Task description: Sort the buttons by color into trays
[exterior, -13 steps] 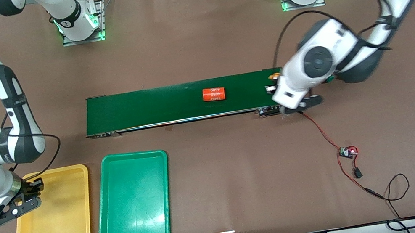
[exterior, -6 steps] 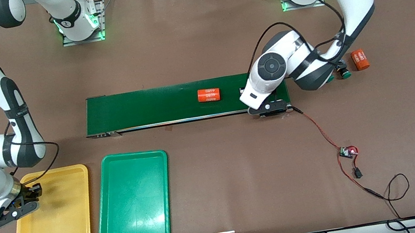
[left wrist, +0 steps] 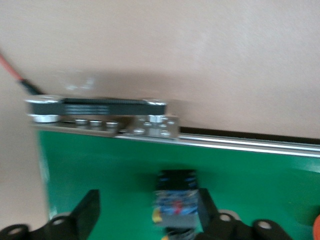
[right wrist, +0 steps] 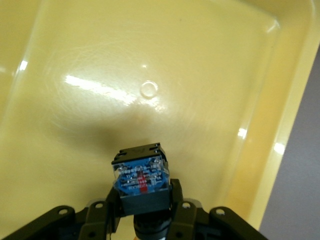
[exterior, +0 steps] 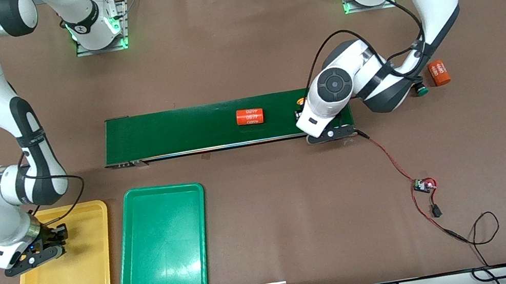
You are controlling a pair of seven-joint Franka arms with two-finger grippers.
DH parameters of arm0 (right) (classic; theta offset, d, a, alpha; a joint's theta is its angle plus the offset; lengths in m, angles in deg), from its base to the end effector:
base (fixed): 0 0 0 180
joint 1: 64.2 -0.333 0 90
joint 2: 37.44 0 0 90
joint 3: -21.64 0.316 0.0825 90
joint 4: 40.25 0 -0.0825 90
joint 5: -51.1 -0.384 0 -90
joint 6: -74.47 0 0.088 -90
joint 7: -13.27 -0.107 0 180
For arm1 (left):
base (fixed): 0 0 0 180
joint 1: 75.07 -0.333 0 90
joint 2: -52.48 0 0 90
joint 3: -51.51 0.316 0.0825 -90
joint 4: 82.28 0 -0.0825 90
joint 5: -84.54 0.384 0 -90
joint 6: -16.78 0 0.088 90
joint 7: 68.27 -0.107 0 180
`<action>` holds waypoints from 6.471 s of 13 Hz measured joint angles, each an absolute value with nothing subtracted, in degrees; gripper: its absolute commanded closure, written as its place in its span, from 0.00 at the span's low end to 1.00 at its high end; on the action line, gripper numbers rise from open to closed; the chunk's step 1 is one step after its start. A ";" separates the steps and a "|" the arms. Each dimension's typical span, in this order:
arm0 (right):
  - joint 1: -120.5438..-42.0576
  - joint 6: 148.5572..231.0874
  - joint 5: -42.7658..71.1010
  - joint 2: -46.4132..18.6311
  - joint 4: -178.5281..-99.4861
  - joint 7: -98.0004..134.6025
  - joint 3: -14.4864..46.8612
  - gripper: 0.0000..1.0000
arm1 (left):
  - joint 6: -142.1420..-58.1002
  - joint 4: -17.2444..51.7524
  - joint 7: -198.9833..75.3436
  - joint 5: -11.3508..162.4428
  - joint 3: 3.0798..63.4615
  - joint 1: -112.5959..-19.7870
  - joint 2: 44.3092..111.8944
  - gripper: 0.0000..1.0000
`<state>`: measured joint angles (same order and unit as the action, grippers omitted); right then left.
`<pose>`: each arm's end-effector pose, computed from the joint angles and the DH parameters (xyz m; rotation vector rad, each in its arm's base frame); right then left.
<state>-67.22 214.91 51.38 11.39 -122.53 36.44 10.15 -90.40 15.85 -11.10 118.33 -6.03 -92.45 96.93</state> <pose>0.7373 -0.0786 0.2062 2.9024 0.4992 0.1929 0.5524 -0.3159 0.2787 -3.0356 -0.1679 0.3352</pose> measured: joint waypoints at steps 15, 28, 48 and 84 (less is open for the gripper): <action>-71.13 203.20 51.14 6.59 -122.53 32.20 10.28 0.00 | -66.48 7.28 -39.56 118.39 -5.31 -117.21 95.72 0.00; -76.53 184.31 50.23 -18.54 -136.92 12.70 21.24 0.00 | -84.51 33.20 -43.31 127.45 -3.84 -139.47 97.36 0.03; -91.20 204.13 52.58 -21.45 -152.42 -24.81 35.42 0.00 | -73.77 16.74 -44.15 116.85 -13.16 -122.64 97.93 0.77; -95.31 210.05 60.42 -10.89 -147.09 -34.33 36.04 0.00 | -102.20 17.19 39.09 100.29 -6.92 -101.85 98.30 0.00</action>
